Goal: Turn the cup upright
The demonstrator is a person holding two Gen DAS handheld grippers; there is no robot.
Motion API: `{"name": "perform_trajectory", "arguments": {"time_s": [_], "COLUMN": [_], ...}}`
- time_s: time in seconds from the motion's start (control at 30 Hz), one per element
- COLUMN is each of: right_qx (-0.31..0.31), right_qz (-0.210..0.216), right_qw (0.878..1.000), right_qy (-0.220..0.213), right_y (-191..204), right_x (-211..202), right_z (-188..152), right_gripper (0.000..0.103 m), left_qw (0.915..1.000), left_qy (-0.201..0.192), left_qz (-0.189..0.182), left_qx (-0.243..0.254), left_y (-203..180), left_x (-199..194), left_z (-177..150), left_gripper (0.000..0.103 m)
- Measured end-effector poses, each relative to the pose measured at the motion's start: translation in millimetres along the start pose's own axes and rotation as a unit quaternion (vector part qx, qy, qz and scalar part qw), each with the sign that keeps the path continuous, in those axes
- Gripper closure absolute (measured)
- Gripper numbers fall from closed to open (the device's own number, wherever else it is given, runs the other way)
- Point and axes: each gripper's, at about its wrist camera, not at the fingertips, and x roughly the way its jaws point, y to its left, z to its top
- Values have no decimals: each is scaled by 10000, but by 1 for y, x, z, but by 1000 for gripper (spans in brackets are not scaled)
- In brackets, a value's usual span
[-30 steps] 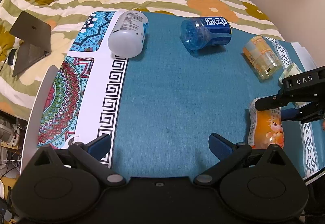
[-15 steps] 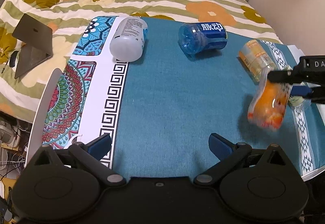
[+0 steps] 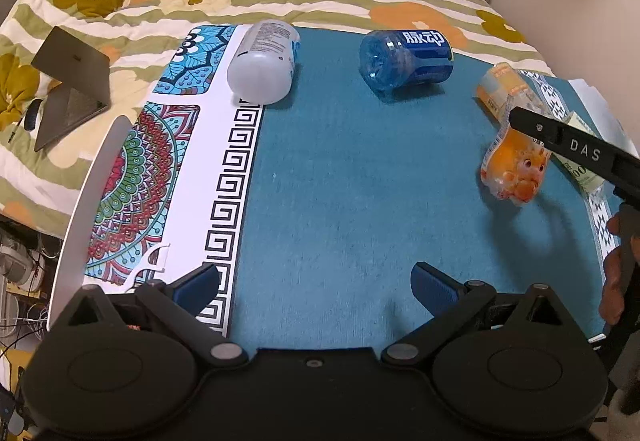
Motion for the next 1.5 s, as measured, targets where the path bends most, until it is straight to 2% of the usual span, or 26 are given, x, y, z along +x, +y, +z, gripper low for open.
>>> {"name": "perform_trajectory", "arguments": {"time_s": [0.33, 0.7, 0.73, 0.8, 0.83, 0.87, 0.93, 1.2, 1.33, 1.5], "right_qx": [-609, -699, -696, -690, -690, -692, -718, -682, -474, -235], "right_qz": [-120, -136, -122, -102, -118, -154, -182, -197, -178, -411], "right_qw": [9981, 9974, 9975, 9976, 9975, 9975, 9972, 9972, 9967, 9911], "right_qy": [-21, 53, 54, 30, 4, -41, -105, 252, 633, 1247], "right_y": [18, 22, 22, 22, 22, 22, 23, 19, 10, -4], "right_x": [-20, -25, -25, -27, -28, -30, -33, -56, -82, -109], "right_z": [-20, -24, -24, -24, -24, -23, -22, -1, 21, 41], "right_gripper": [34, 32, 30, 20, 7, 0, 0, 0, 0, 0], "left_qw": [9998, 9998, 9998, 9998, 9998, 9998, 9998, 9993, 9982, 9961], "left_qy": [-77, -81, -82, -84, -86, -91, -111, -345, -583, -872], "left_qz": [-110, -151, -151, -153, -153, -150, -141, -123, -78, 49], "left_qx": [162, 110, 107, 110, 110, 110, 96, 87, 120, 147], "left_y": [-7, -7, -7, -7, -7, -8, -9, -19, -27, -35], "left_x": [-3, -7, -7, -7, -7, -8, -9, -34, -59, -87], "left_z": [2, 0, 0, -1, -1, -1, -1, 3, 8, 14], "left_gripper": [0, 0, 0, 0, 0, 0, 0, 0, 0, 0]}}
